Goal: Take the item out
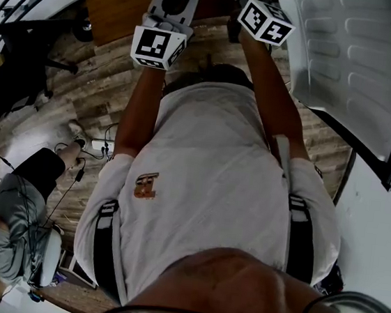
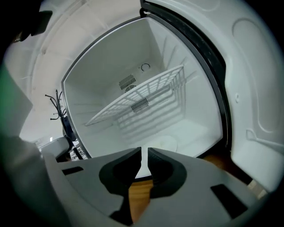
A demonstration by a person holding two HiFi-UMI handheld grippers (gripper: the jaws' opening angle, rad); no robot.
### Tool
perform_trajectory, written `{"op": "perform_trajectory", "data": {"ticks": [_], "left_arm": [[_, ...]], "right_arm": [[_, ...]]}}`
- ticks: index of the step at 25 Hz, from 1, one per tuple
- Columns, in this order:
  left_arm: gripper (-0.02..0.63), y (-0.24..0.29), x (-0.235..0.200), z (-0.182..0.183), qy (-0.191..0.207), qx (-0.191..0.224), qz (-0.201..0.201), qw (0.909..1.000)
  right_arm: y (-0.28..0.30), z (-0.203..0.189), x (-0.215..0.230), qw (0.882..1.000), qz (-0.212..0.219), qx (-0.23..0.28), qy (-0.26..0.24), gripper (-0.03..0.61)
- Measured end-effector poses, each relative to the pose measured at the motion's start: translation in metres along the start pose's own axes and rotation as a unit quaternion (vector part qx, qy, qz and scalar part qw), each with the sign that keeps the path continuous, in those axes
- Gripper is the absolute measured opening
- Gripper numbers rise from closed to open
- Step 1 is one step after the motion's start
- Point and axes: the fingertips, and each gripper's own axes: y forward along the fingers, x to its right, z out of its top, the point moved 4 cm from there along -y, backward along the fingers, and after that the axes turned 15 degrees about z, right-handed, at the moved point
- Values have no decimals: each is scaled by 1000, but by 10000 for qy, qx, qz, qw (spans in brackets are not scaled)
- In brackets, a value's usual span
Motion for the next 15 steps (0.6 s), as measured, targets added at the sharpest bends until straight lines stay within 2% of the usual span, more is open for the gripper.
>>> {"op": "perform_trajectory", "data": {"ticks": [7,9,15], "left_arm": [[18,8,-4,-3,29,-123,204,9997],[18,9,-5,-5,36,-161,231,9996],[18,11,-3,-14,73,-290,257,9992]], "right_arm": [[9,-7,31,9958,-148,269,863,47],[13,-8,34,9950,-136,263,957,142],[22,-10,51,9894,-342,372,1359,178]]}}
